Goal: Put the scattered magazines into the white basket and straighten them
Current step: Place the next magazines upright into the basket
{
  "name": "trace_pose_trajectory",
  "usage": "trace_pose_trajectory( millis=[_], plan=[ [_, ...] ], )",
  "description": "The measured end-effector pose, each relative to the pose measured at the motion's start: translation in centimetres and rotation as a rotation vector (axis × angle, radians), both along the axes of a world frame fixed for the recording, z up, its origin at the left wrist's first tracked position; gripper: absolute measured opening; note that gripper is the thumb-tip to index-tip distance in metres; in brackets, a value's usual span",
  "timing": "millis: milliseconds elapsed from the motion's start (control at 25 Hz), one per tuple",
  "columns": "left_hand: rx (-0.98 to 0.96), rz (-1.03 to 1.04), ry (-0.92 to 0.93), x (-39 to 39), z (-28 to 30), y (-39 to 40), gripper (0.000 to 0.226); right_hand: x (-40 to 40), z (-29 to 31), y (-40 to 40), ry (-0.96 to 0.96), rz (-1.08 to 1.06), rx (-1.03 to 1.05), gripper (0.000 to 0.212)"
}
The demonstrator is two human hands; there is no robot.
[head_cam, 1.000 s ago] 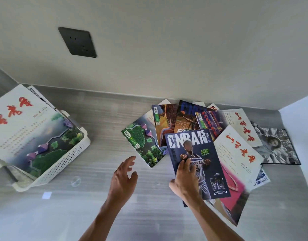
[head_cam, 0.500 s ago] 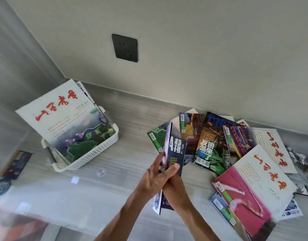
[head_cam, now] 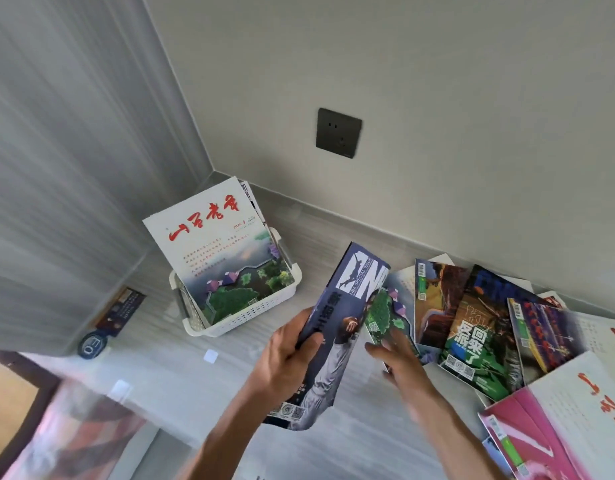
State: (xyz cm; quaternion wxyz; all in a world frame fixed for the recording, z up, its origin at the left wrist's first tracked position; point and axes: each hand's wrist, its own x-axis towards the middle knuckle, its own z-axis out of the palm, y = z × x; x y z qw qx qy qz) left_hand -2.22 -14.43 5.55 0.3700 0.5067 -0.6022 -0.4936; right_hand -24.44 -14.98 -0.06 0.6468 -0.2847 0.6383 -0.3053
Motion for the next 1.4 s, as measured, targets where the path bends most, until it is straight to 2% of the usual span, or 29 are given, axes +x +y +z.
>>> trace_pose_trajectory(
  millis=[80,160,240,320,440,560,680,760,840,880,1000,1120,1280,1400],
  plan=[
    [0.024,-0.012,0.053,1.8,0.8,0.1,0.011,1.2,0.0,-1.5,-0.242,-0.095,0.000,0.071],
    [0.052,0.097,0.114,3.5,1.1,-0.2,0.010,2.6,0.5,-2.7,-0.276,-0.137,-0.124,0.051],
    [0.041,0.284,0.117,5.3,0.9,-0.9,0.017,4.3,1.3,-3.6,-0.248,-0.151,-0.223,0.048],
    [0.037,0.474,0.065,7.1,0.6,-1.7,0.019,6.1,2.4,-4.9,-0.181,-0.100,-0.301,0.048],
    [0.067,0.657,0.098,10.1,0.5,-2.9,0.013,9.8,5.0,-7.9,-0.079,0.014,-0.444,0.045],
    [0.019,0.702,0.041,13.0,1.3,-4.4,0.009,13.3,8.0,-11.9,-0.035,0.058,-0.570,0.043],
    [-0.060,0.728,0.016,15.8,2.8,-6.5,0.027,16.5,9.8,-15.3,0.046,0.084,-0.695,0.037],
    [-0.099,0.732,-0.034,17.5,3.1,-7.8,0.039,18.4,9.7,-16.9,0.198,0.129,-0.771,0.024],
    [-0.095,0.742,-0.107,19.0,2.5,-8.7,0.037,20.0,8.8,-18.0,0.445,0.201,-0.828,0.015],
    [-0.080,0.750,-0.164,19.6,2.0,-9.0,0.034,20.6,8.1,-18.4,0.529,0.213,-0.832,0.015],
    [-0.006,0.769,-0.265,20.6,-0.2,-9.4,0.029,21.9,6.4,-19.2,0.618,0.196,-0.784,0.022],
    [0.034,0.721,-0.368,21.4,-2.5,-9.2,0.021,22.0,4.7,-19.3,0.720,0.249,-0.719,0.020],
    [0.089,0.701,-0.423,21.6,-4.2,-9.4,0.017,21.9,3.2,-19.7,0.707,0.235,-0.654,0.014],
    [0.138,0.689,-0.439,21.6,-4.6,-10.0,0.019,22.1,2.5,-20.6,0.611,0.219,-0.579,0.015]
  ],
)
